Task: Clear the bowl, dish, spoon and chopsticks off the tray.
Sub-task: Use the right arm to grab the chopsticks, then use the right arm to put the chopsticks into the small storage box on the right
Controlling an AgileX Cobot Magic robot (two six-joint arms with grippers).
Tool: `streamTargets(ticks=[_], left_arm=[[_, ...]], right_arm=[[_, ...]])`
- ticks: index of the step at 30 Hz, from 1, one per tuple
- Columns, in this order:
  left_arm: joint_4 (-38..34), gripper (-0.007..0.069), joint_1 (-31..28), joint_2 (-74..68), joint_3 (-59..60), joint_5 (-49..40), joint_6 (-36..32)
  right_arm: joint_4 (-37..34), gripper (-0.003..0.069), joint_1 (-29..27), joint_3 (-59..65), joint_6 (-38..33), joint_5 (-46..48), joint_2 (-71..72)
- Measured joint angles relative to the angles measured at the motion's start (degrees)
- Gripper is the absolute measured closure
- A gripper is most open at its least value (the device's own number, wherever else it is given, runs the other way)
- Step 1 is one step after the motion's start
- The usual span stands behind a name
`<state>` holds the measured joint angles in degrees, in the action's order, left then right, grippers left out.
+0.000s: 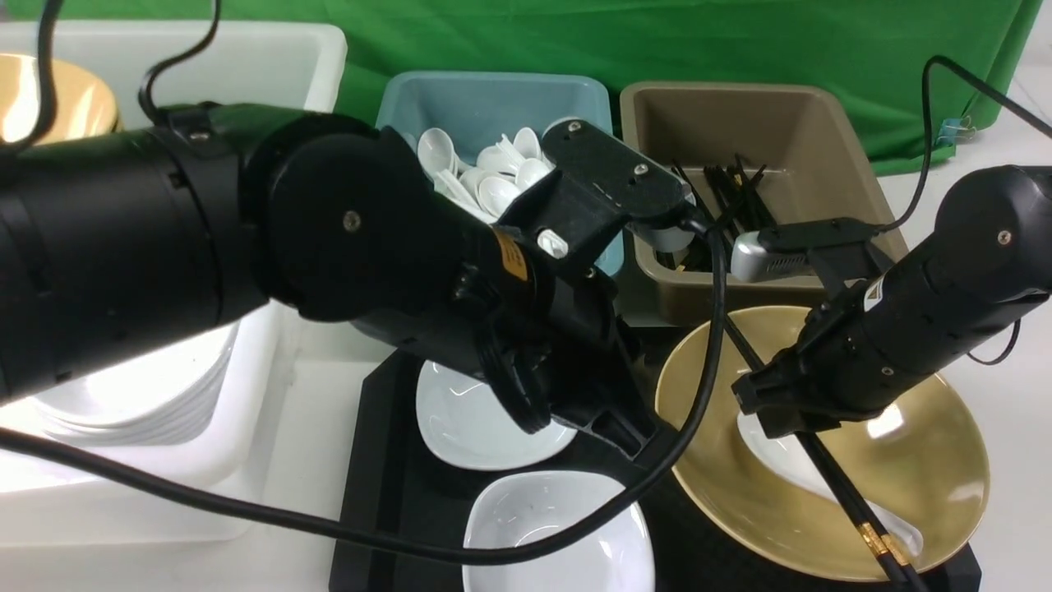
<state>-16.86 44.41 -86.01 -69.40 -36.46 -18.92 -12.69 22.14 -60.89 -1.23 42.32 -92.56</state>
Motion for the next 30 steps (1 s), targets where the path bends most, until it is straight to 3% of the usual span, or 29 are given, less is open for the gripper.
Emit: streamTargets(ticks=[4,8,12,16,22,30], left_arm=[[0.0,0.063,0.0,0.0,0.0,3.2,0.7],[0.0,0.063,0.0,0.0,0.0,12.5,0.9],[0.2,0.063,0.0,-0.3,0.0,29.6,0.9],[0.2,0.063,0.0,-0.7,0.0,40.7,2.2],[0.2,0.063,0.0,-2.3,0.0,42.5,2.4],[0.7,0.063,-0.4,-3.4,0.0,34.7,2.7]], right_arm=[[0.3,0.0578,0.0,-1.3,-0.1,0.7,2.9],[1.0,0.0578,-0.8,-8.4,-1.5,0.8,4.8],[2.0,0.0578,-4.5,-18.9,-2.2,-3.4,1.3],[2.4,0.0578,-7.4,-28.5,-2.8,-8.4,-6.1],[2.8,0.0578,-8.1,-37.2,-3.1,-14.9,-16.2],[3.2,0.0577,-8.7,-42.5,-4.3,-23.9,-28.6]])
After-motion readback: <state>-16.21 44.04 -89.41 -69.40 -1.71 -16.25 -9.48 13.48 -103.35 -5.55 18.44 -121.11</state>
